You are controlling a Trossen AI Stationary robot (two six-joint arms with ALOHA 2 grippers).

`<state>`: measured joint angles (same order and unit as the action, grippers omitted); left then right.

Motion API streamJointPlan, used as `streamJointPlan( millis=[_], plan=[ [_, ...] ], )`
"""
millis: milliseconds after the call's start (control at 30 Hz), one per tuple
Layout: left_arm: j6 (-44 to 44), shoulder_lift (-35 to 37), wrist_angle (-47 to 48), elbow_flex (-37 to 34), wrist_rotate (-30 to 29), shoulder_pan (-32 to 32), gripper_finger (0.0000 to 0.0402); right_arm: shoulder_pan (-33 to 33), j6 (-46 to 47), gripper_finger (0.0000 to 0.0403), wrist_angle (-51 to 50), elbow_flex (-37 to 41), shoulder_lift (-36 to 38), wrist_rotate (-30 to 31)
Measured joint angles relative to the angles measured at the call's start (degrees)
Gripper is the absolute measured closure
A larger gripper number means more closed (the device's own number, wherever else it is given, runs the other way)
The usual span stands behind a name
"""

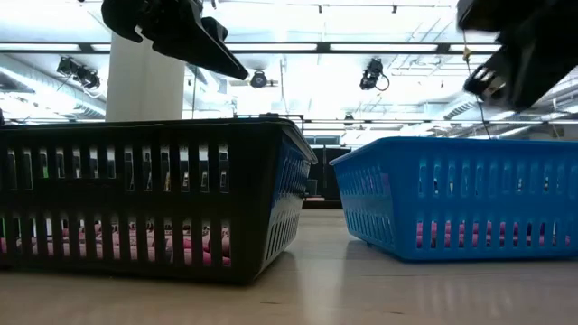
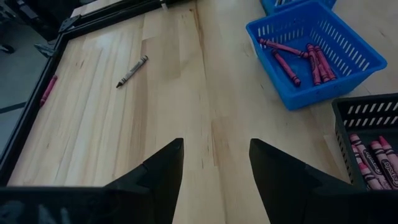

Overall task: Sort crayons
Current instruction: Put the black crayon into the right blue bin

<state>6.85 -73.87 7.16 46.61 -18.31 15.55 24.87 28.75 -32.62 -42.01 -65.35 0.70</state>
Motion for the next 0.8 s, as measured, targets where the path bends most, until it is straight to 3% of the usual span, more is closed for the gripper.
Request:
streamJointPlan(
  millis=[300, 433, 567, 800],
  plan=[
    [-2.7, 0.0, -7.9, 0.0, 0.0, 0.0, 0.0207, 14.9, 19.3, 0.0364, 0.4, -0.4, -0.1, -3.8],
    [0.0, -1.6, -13.6, 0.0, 0.0, 0.0, 0.0208, 21.1, 26.9, 0.0359, -0.1, -0.4, -2.2, 0.2],
    [3.8, -5.6, -24.6, 0.0, 0.0, -0.3, 0.0208, 22.8, 32.8, 0.0343, -0.7, -0.4, -5.0, 1.9],
    [14.1, -10.6, -41.8, 0.0, 0.2, -0.6, 0.0208, 22.0, 38.2, 0.0325, -0.5, -0.4, -8.6, -3.0]
  ],
)
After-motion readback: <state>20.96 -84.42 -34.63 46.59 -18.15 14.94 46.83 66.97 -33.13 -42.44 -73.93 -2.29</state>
